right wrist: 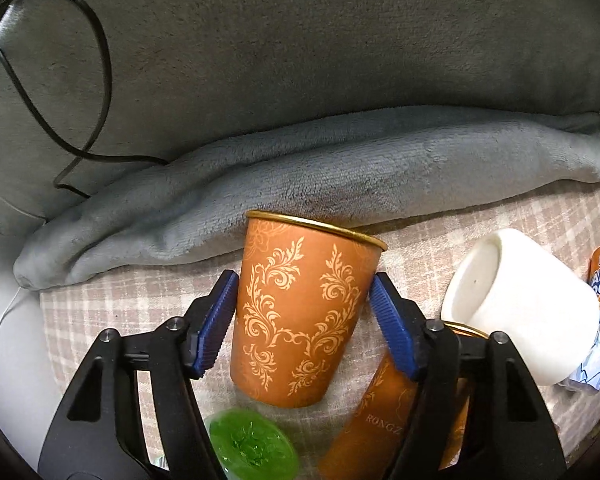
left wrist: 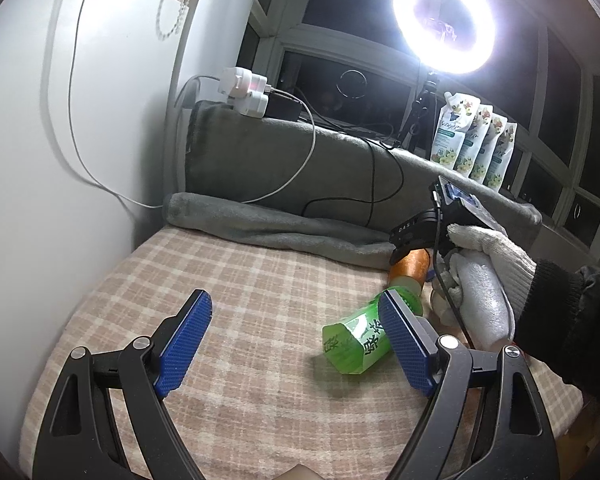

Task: Flip cup upright
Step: 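Lift the orange-gold cup with the right gripper and rotate it rim-up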

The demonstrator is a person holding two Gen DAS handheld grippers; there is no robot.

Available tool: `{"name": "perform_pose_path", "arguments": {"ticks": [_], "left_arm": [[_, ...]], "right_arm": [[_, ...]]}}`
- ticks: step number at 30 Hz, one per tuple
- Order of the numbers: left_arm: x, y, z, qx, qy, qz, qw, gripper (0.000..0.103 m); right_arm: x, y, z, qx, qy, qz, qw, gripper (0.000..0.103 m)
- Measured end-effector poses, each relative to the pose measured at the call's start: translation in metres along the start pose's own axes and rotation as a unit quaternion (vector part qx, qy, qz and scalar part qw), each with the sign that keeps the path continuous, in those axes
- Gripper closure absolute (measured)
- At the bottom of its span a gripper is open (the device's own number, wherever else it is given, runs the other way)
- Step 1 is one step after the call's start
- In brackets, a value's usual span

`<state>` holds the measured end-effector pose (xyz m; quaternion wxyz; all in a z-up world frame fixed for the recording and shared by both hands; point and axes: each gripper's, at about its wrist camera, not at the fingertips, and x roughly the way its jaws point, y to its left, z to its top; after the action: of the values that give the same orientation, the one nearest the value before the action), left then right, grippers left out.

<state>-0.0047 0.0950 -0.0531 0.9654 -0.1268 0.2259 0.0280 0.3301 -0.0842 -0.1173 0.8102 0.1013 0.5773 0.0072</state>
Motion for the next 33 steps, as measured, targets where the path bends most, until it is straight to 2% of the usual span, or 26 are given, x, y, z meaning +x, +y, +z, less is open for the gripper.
{"name": "perform_pose_path", "arguments": {"ticks": [5, 14, 22, 26, 33], "left_arm": [[-0.002, -0.003, 0.0, 0.004, -0.001, 0.001, 1.0, 0.018], [-0.012, -0.016, 0.001, 0.018, -0.008, 0.004, 0.9998, 0.018], [-0.018, -0.028, 0.001, 0.028, -0.006, 0.003, 0.9996, 0.018], [-0.017, -0.034, 0.0, 0.03, 0.005, -0.004, 0.9995, 0.018], [-0.013, -0.042, -0.002, 0.027, 0.033, -0.019, 0.9989, 0.018]], "right_arm": [[-0.013, -0.015, -0.012, -0.004, -0.009, 0.021, 1.0, 0.033], [-0.055, -0.031, -0.02, -0.025, -0.049, 0.051, 0.997, 0.033], [-0.099, -0.054, -0.028, -0.057, -0.072, 0.1, 0.991, 0.033], [-0.117, -0.056, -0.05, -0.102, -0.082, 0.107, 0.986, 0.033], [-0.142, -0.075, -0.096, -0.157, -0.067, 0.145, 0.975, 0.033]]}}
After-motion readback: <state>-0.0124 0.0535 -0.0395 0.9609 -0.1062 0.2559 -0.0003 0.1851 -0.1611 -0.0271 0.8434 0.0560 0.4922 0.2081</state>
